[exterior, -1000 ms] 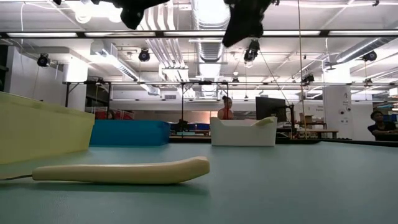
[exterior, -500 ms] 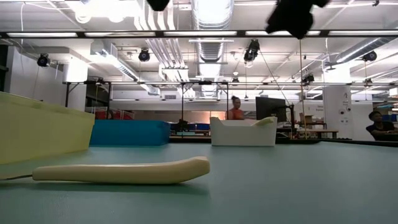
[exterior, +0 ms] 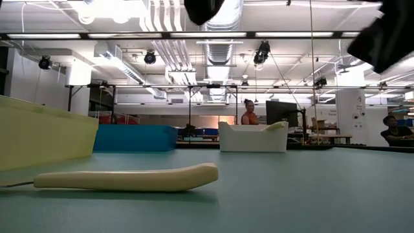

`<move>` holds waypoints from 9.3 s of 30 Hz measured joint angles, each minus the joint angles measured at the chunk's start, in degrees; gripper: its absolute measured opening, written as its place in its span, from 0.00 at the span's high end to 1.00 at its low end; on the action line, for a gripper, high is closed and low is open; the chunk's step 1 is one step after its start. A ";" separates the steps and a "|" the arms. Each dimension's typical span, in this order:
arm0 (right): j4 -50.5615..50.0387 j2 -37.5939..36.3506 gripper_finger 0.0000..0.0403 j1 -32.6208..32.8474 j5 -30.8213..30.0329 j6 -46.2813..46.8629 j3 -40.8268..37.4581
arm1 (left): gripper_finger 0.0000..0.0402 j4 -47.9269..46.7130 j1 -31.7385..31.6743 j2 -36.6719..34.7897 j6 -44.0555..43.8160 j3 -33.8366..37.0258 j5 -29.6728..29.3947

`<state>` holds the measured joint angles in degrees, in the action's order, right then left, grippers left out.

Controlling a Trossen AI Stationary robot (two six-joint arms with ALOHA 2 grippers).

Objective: Sort silverware by color (type)
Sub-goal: Put the gold knife into the blue bin

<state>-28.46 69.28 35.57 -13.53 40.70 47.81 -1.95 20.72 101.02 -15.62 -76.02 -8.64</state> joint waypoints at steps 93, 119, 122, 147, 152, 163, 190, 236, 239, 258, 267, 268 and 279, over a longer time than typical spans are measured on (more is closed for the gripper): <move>-27.44 -1.62 0.57 10.54 15.05 69.85 -5.05 | 1.00 -17.05 4.58 -30.61 9.45 19.85 -54.33; -18.75 14.35 0.77 6.01 15.63 64.66 -4.89 | 1.00 -16.57 4.80 -26.89 5.77 19.74 -48.76; -17.29 14.37 0.88 5.82 14.56 64.14 -4.97 | 1.00 -16.28 4.87 -26.31 3.06 19.74 -48.17; -10.87 12.34 0.97 6.67 -14.67 49.38 3.30 | 1.00 -9.14 15.66 -25.79 8.02 19.70 -50.34; -10.78 12.32 0.97 2.65 -22.27 36.56 8.98 | 1.00 -9.50 15.62 -27.26 10.50 20.60 -50.34; -2.99 12.28 0.97 -13.04 -23.60 -1.56 19.95 | 1.00 -6.13 15.78 -39.03 11.94 31.11 -52.02; 34.69 14.20 0.97 -39.14 2.41 -42.42 23.57 | 1.00 5.20 23.82 -49.22 13.05 37.40 -54.19; 15.90 61.77 0.97 -56.31 15.27 -61.15 81.93 | 1.00 -0.18 32.15 -52.38 14.17 36.29 -69.24; 16.51 63.58 0.97 -56.65 15.27 -62.28 82.38 | 1.00 -0.33 32.38 -52.43 14.77 36.29 -73.24; 19.28 69.25 0.97 -56.92 17.09 -65.81 82.32 | 1.00 -0.87 32.27 -60.98 19.63 36.29 -80.06; 19.60 70.97 0.97 -56.83 17.22 -65.81 82.32 | 1.00 -1.58 32.17 -61.36 19.65 36.29 -80.00; 19.48 71.15 0.97 -56.83 17.21 -65.79 82.32 | 1.00 -1.61 32.17 -61.30 19.65 36.29 -80.00; 19.33 71.86 0.97 -56.83 17.27 -65.85 82.25 | 1.00 -1.60 32.12 -61.36 19.65 36.29 -80.03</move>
<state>-9.13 141.14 -21.26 3.73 -25.14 130.06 -3.55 52.84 39.66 4.03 -39.72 -88.67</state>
